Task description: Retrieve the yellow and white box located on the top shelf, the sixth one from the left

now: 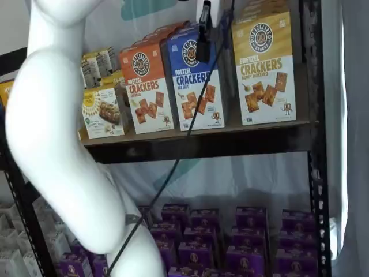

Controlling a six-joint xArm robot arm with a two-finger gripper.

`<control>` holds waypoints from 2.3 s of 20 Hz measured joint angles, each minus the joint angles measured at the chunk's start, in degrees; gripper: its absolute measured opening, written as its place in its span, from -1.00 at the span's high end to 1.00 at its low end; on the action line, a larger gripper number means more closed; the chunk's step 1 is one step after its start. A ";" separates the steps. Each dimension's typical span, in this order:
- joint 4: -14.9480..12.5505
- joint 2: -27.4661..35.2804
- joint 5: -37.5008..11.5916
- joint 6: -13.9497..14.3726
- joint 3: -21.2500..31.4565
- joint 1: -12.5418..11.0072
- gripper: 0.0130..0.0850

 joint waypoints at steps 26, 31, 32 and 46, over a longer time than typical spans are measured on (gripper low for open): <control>7.01 -5.98 -32.63 -7.12 12.84 1.59 -1.00; 3.74 -4.44 -34.36 -6.51 11.64 3.99 -1.00; 3.03 -3.95 -33.97 -6.22 11.02 4.28 -1.00; -3.69 3.29 -29.95 -3.60 2.96 7.05 -1.00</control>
